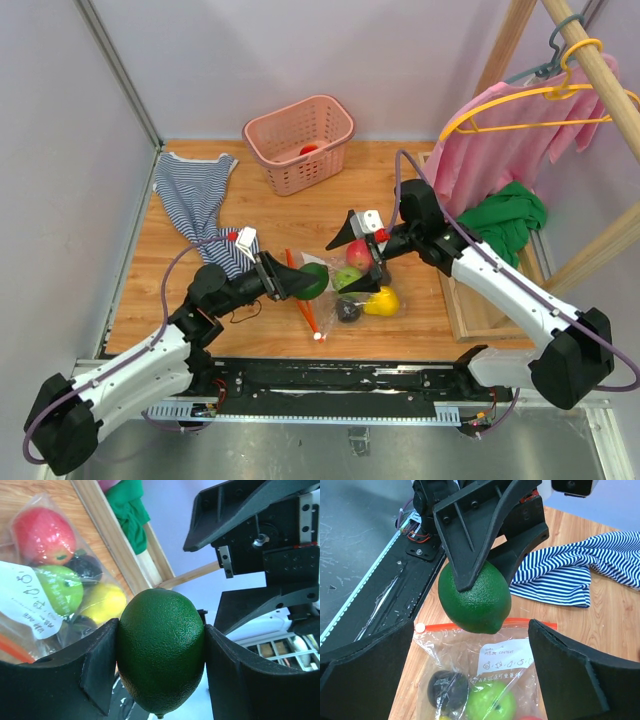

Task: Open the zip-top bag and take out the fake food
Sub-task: Pick up the fake fruit from the zipper food storage bag.

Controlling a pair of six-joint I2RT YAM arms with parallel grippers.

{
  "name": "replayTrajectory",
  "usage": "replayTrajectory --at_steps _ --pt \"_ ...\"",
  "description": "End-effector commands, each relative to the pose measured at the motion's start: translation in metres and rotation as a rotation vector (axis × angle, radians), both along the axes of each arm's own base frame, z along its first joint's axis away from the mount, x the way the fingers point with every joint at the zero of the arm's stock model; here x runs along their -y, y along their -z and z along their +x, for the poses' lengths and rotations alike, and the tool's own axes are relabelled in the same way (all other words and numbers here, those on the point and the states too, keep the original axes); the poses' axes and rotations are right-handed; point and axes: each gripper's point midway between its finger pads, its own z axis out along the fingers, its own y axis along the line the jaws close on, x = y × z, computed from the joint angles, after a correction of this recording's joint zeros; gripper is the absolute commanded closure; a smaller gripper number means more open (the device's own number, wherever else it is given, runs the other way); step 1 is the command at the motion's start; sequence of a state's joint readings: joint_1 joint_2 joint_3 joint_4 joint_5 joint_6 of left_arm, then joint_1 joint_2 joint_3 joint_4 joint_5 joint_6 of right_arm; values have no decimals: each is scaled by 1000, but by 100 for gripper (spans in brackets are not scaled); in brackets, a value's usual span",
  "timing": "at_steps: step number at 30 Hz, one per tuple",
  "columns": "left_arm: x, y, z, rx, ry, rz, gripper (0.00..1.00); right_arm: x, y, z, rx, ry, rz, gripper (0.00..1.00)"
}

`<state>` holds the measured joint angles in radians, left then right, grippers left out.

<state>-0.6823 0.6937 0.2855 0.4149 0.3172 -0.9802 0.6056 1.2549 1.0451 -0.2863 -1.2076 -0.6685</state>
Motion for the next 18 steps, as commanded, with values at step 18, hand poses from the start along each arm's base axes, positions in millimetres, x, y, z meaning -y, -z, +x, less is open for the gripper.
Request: replayTrajectory --at_steps 18 --pt "16 -46 -4 5 106 -338 73 -25 -3 -17 -63 -13 26 2"
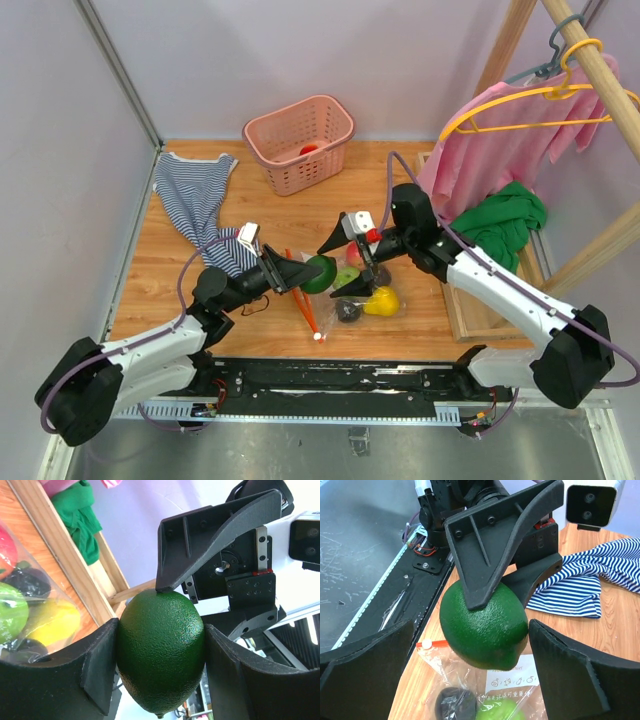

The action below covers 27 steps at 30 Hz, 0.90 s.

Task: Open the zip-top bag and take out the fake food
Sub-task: Pick up the fake fruit from the zipper food storage bag.

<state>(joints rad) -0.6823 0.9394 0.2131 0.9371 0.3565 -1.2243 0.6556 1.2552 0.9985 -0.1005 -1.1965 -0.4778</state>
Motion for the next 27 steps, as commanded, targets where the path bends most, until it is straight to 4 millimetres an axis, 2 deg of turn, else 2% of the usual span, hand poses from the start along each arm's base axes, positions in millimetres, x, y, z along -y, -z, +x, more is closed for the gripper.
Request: replayTrajectory --at_steps 1,6,18,23,27 --pt "-1 -23 -9 52 35 -95 73 -11 2 -9 0 -13 -4 1" --pt "-1 -24 -9 39 42 -117 73 -18 6 -15 7 -22 -15 0" --pt "-3 -25 -9 22 38 -142 73 -26 9 -10 16 34 -39 11" --pt "-4 -21 -8 10 30 -136 73 -28 4 -10 -1 43 -37 21" --pt "-4 -18 -7 5 24 -124 71 -28 1 -13 -16 30 -32 37"
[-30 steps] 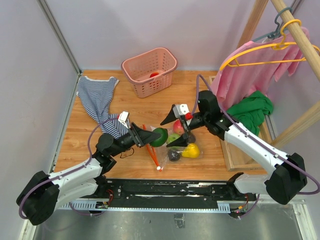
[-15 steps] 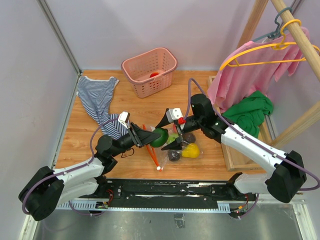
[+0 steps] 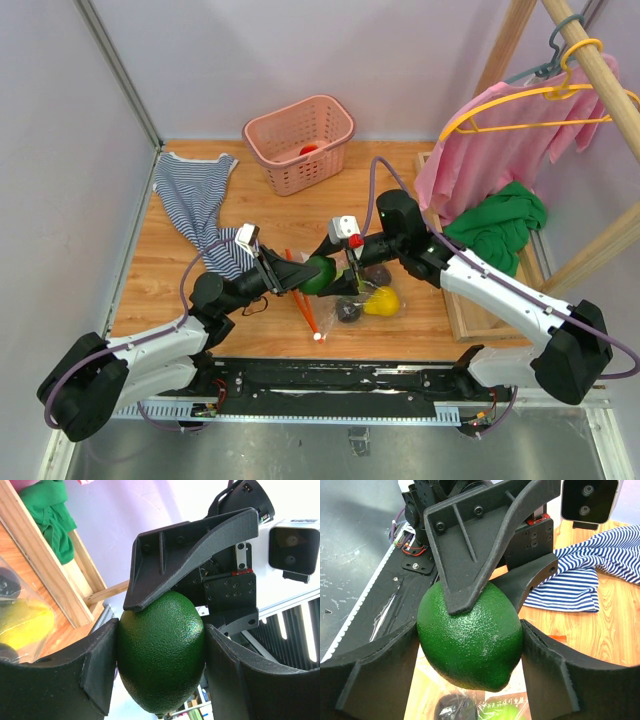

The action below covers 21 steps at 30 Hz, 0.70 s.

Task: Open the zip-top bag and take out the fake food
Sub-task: Pick up the fake fruit from the zipper food storage bag.

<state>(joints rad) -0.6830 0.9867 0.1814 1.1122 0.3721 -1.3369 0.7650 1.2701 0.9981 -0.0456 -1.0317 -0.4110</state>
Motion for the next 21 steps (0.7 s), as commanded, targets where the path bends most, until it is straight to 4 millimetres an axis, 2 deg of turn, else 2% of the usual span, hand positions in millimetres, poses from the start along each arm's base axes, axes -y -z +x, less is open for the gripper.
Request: replayTrajectory --at_steps 1,5,8,14,21 --pt "-2 -2 1 21 -22 -8 71 -5 -6 -8 -30 -23 10 42" --pt "-2 -1 2 22 -26 3 65 -5 -6 -8 -29 -26 7 53" --pt "-3 1 2 20 -31 11 54 -4 -6 -9 -32 -32 1 59" --pt "-5 4 3 15 -51 33 27 -1 -6 -8 -46 -37 1 64" --pt "-10 6 2 15 -78 53 13 2 -7 -5 -62 -38 4 68"
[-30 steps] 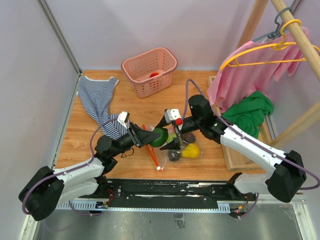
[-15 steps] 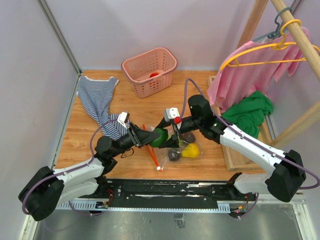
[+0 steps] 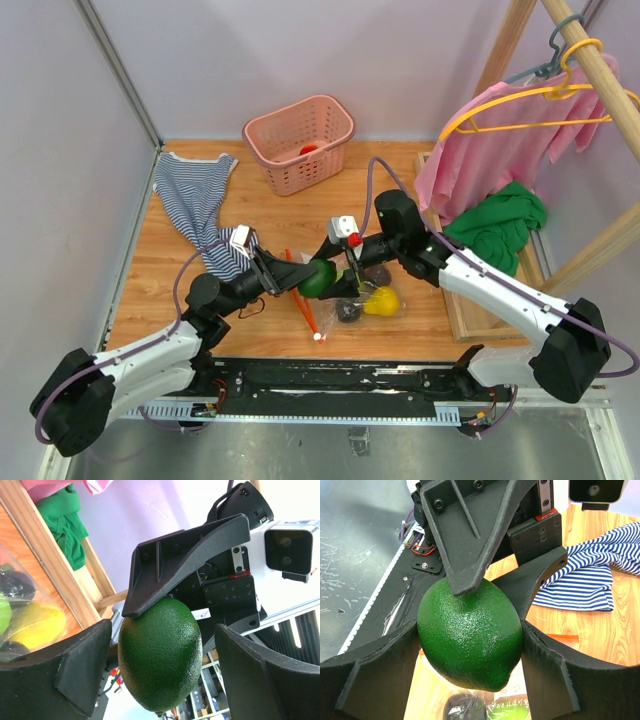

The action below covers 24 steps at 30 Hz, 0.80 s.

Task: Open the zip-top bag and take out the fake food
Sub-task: Pick up the fake fruit from the zipper food storage bag.

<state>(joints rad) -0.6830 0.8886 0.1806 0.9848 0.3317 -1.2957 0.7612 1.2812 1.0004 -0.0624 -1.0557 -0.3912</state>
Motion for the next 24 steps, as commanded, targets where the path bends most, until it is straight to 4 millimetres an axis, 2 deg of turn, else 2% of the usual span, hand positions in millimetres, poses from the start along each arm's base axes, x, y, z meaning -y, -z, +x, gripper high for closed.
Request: replayTrajectory --at_steps 1,11,17,21,24 --pt "-4 5 0 13 -29 26 12 2 -12 -1 -20 -23 21 68" --pt "-14 11 1 79 -99 128 7 18 -15 10 -41 -25 23 71" --pt "-28 11 4 162 -189 227 3 27 -12 18 -37 -14 0 72" --pt "-39 32 10 188 -248 377 1 33 -10 29 -23 28 -22 72" --pt "-56 55 22 180 -333 537 1 38 -10 42 -15 80 -48 72"
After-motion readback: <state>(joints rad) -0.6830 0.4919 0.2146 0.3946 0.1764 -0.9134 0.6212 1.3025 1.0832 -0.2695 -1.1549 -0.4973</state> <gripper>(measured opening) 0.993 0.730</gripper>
